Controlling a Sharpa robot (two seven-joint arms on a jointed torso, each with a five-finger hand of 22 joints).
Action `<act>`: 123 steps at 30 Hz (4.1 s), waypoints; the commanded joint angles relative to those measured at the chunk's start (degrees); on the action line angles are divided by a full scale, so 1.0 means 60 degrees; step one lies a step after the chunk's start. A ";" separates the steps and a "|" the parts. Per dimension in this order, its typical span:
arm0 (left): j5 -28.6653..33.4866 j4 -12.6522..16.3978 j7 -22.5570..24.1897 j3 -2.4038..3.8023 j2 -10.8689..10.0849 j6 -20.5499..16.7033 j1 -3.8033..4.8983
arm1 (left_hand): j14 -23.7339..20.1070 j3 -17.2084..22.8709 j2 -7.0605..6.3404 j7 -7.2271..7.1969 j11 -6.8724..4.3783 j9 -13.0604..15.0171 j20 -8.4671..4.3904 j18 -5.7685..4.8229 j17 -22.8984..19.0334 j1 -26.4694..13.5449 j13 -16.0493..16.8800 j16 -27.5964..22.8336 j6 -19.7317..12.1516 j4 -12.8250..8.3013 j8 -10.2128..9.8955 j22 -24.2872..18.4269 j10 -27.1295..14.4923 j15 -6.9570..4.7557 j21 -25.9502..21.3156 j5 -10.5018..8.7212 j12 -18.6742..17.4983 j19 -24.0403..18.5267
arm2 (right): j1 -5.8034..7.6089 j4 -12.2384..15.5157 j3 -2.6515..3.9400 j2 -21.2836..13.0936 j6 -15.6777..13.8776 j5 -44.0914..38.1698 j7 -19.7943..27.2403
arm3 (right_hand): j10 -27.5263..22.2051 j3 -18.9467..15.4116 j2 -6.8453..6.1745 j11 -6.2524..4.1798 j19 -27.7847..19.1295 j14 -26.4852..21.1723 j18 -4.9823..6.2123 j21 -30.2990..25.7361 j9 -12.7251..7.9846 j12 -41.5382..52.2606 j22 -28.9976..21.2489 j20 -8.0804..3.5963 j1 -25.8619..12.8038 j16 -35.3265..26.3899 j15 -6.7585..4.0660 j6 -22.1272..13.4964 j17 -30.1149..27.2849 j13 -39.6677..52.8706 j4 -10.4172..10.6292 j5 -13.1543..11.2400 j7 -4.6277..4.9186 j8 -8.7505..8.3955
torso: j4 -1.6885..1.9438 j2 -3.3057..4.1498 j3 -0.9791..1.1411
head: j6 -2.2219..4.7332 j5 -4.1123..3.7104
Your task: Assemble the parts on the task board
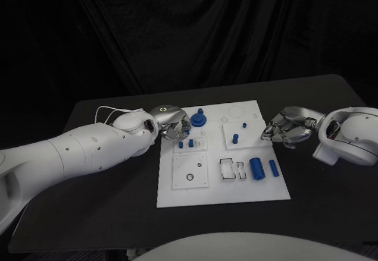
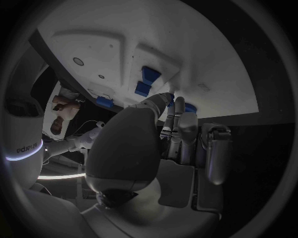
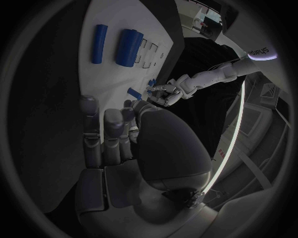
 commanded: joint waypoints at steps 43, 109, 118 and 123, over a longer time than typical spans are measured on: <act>0.3859 0.0780 0.2228 -0.0010 -0.1880 -0.2503 -0.0025 | -0.4784 0.0868 -0.0569 -0.0323 0.0156 -0.2168 0.0909 0.0936 -0.4137 0.0430 0.0348 -0.4540 -0.1033 0.0255 -0.0291 -0.0850 -0.1491 0.0647 -0.0763 -0.0719 0.0302 -1.0166 | 0.0861 0.0306 0.0010 -0.0225 -0.0374 -0.0715 -0.0166 | -0.0865 0.0160 -0.0409 0.0051 -0.0170 -0.0246 0.0140 -0.0330 0.0123 -0.0675 -0.0002 0.0038 0.0687 -0.0228 0.0026 -0.0043 -0.0235 -0.0704 -0.0580 -0.0010 0.0096 0.0133 | 0.0006 0.0015 -0.0033 | 0.0002 0.0013; 1.3885 0.4864 0.6107 -0.0012 -0.3950 0.3396 -0.0040 | -0.8134 -0.3116 0.1847 0.0458 0.1508 -0.4339 0.2837 0.1056 -0.8346 0.0159 -0.4328 -0.8991 -0.2595 0.1369 -0.0462 -0.7673 -0.5173 0.2499 -1.1734 0.2101 0.0209 -1.0781 | 0.0041 -0.0055 0.0037 0.0639 -0.4167 -0.7884 -0.0644 | -0.3159 0.1162 -0.1656 0.0916 -0.1249 -0.2045 0.0326 -0.2753 -0.0562 -0.5400 0.0536 0.0670 -0.0782 -0.0623 0.0661 -0.0824 -0.1950 -0.5779 -0.0929 -0.0997 0.0005 -0.0853 | 0.0935 0.0724 -0.0810 | 0.0002 -0.1292; 1.3885 0.4805 0.6033 -0.0012 -0.3936 0.3400 -0.0042 | -0.8058 -0.3066 0.1907 0.0472 0.1485 -0.4375 0.2837 0.0968 -0.8369 0.0248 -0.4396 -0.8844 -0.2612 0.1345 -0.0455 -0.7671 -0.5232 0.2583 -1.1723 0.2148 0.0267 -1.0685 | 0.0038 -0.0211 0.0040 0.0571 -0.4016 -0.7280 -0.0513 | -0.2476 0.1379 -0.1631 0.0758 0.1003 0.0069 -0.0403 0.2726 -0.0594 -0.5279 0.1660 0.0613 -0.1040 0.2436 0.0619 -0.0453 0.0868 -0.6002 -0.0688 -0.1412 0.0018 -0.0824 | 0.0921 0.0722 -0.0819 | 0.0003 -0.1325; 1.3885 0.4755 0.5970 -0.0013 -0.3911 0.3403 -0.0043 | -0.8024 -0.3048 0.1916 0.0486 0.1477 -0.4389 0.2834 0.0939 -0.8375 0.0278 -0.4421 -0.8782 -0.2620 0.1335 -0.0454 -0.7672 -0.5256 0.2612 -1.1723 0.2185 0.0289 -1.0658 | 0.0038 -0.0344 0.0038 0.0578 -0.3814 -0.7199 -0.0556 | -0.1739 0.1565 -0.1673 0.0628 0.2208 0.1346 -0.0909 0.5890 -0.0560 -0.5416 0.2307 0.0478 -0.1022 0.3735 0.0488 -0.0292 0.2812 -0.6282 -0.0759 -0.1459 0.0017 -0.0799 | 0.0917 0.0722 -0.0822 | 0.0045 -0.1357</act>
